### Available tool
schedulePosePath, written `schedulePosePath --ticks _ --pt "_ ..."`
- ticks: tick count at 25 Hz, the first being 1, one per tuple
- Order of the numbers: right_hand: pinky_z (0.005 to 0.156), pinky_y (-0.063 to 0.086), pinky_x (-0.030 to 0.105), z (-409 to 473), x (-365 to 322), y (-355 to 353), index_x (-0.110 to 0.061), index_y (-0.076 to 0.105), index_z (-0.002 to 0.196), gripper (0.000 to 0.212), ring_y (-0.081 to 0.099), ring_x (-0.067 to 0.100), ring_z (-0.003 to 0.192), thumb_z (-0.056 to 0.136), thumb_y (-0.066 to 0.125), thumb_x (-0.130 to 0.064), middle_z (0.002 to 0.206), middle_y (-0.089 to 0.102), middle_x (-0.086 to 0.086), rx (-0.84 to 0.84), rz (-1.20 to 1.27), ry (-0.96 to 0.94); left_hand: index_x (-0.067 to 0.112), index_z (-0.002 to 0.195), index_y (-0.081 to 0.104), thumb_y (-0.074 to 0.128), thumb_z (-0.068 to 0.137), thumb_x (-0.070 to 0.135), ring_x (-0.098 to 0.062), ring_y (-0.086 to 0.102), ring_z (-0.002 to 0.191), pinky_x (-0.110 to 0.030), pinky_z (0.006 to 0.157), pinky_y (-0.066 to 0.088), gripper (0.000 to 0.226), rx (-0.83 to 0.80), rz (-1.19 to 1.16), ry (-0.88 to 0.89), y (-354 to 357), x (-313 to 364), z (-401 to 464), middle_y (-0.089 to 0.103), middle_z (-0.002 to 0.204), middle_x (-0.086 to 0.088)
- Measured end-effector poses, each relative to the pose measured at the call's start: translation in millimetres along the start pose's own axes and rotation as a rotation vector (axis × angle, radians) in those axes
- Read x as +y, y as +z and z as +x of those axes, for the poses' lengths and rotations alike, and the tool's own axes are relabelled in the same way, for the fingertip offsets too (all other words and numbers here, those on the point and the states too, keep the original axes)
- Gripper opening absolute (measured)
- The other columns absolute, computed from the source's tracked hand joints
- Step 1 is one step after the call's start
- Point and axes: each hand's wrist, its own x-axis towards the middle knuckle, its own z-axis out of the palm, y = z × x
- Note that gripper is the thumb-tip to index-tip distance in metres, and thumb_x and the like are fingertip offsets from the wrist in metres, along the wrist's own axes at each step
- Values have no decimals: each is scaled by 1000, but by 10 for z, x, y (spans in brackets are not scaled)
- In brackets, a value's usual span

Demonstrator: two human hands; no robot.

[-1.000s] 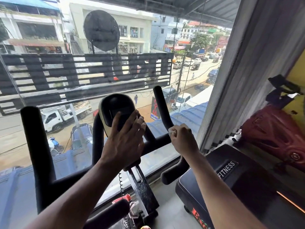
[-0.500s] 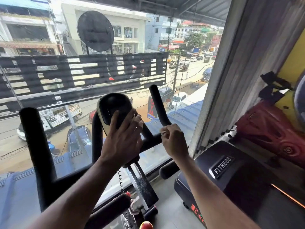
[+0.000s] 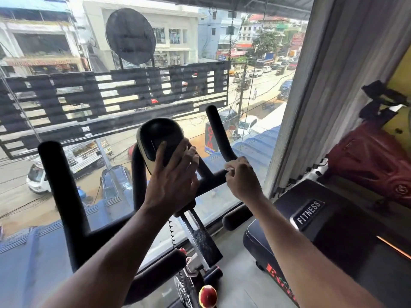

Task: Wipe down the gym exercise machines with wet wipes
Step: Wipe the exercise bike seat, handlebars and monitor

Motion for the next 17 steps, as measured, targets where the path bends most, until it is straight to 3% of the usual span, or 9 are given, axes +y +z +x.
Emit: schedulePosePath --ticks 4,9,13,17 --pt "97 52 29 -295 -42 -28 -7 71 119 28 65 19 103 94 59 -3 111 58 2 -90 50 -209 9 138 62 51 97 28 -29 32 155 -65 124 15 47 23 3 1 -4 11 5 55 152 -8" --pt "88 56 37 19 158 -63 -8 73 116 29 67 31 98 96 53 0 109 60 9 47 -27 -24 9 138 62 52 97 30 -28 32 155 -65 124 12 47 7 3 6 -5 -11 24 55 151 -7" --pt "89 57 35 -307 -226 155 -3 73 109 24 65 22 97 92 56 0 109 59 6 6 56 -147 10 137 63 52 96 29 -28 33 154 -65 124 13 46 20 10 6 -17 -7 10 56 150 -8" --pt "90 57 39 -281 -62 37 -12 74 109 25 64 20 95 98 52 -8 107 56 2 44 56 -77 9 136 64 59 93 30 -31 34 153 -64 124 14 48 1 -32 34 -71 -31 49 54 152 -10"
